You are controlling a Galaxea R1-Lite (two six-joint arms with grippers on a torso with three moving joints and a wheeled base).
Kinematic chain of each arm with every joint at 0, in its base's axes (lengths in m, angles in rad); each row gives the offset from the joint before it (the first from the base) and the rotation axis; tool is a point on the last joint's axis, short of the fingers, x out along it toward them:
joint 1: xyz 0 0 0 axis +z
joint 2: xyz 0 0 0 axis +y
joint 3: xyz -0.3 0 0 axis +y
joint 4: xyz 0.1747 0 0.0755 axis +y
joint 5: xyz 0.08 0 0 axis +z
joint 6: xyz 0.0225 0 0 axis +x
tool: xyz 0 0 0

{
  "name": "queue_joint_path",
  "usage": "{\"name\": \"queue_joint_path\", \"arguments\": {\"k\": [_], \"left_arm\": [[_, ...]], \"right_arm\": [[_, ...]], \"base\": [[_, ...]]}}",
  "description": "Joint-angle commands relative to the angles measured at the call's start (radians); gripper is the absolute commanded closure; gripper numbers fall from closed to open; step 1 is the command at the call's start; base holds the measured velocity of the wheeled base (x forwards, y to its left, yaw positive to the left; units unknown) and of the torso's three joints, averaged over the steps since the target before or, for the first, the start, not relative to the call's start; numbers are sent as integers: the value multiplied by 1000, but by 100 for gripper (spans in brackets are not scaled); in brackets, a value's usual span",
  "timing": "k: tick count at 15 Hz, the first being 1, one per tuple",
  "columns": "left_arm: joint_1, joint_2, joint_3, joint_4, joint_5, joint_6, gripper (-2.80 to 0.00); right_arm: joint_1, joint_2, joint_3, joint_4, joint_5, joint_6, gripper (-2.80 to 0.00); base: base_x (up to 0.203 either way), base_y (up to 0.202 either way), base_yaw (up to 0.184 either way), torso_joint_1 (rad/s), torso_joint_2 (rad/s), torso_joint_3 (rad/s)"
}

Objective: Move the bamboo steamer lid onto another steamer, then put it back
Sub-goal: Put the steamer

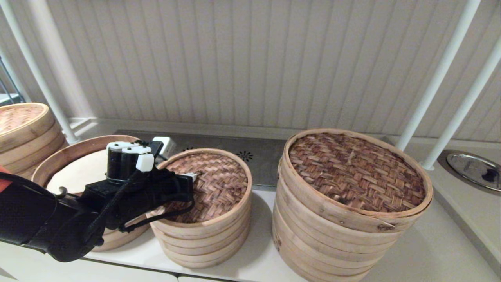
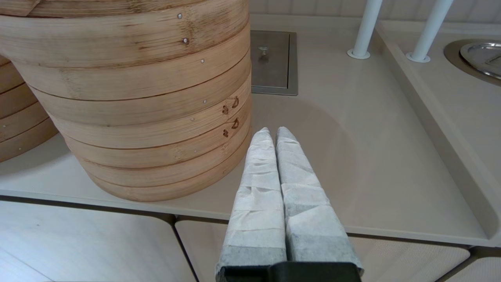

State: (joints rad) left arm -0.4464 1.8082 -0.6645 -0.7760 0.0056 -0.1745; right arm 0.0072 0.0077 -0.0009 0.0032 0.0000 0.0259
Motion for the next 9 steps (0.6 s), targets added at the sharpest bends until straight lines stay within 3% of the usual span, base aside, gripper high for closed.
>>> {"name": "queue_joint_path", "arguments": {"k": [1, 9], "left_arm": [[0, 22, -12, -8, 1, -2, 0], [0, 18, -11, -11, 5, 1, 0]], "right_arm": [[0, 0, 1, 0, 0, 0, 0], [0, 2, 1, 0, 0, 0, 0]], "base": [[0, 0, 0, 0, 0, 0], [0, 0, 0, 0, 0, 0]]}}
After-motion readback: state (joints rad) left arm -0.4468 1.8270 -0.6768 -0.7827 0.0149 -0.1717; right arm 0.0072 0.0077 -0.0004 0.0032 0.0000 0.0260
